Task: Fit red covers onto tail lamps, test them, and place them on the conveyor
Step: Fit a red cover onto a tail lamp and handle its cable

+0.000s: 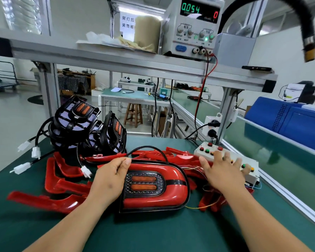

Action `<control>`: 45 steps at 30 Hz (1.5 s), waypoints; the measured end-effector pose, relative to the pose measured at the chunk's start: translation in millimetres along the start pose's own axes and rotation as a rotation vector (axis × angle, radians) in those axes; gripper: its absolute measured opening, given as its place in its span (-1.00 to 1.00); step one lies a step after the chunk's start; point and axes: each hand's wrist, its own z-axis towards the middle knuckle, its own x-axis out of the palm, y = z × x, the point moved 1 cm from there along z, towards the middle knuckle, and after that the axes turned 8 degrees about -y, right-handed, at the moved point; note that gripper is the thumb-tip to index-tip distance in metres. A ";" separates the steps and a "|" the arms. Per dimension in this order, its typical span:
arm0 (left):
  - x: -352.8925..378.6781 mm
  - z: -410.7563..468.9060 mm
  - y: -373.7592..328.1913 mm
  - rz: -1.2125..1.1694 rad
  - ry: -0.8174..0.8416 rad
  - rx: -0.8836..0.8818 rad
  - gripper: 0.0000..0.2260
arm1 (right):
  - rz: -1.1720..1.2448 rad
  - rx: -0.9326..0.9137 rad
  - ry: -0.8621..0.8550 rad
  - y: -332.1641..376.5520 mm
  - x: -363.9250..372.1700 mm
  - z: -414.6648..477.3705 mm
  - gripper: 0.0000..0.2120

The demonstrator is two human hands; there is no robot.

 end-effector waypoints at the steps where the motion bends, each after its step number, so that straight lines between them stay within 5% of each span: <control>1: -0.1 0.0 0.5 -0.004 -0.003 0.002 -0.68 | -0.007 0.022 0.011 -5.0 -0.7 -2.2 -0.25; 20: -2.8 0.8 -5.9 0.037 0.043 -0.003 -0.78 | -0.136 -0.071 0.109 -5.1 -4.8 6.8 -0.28; 30: -0.9 -0.8 -2.4 0.013 0.006 -0.001 -0.68 | -0.221 -0.235 0.127 2.2 7.3 21.4 -0.02; 45: -2.6 0.5 -3.2 0.053 0.045 -0.001 -0.80 | -0.151 -0.210 0.102 -1.9 22.0 13.6 -0.23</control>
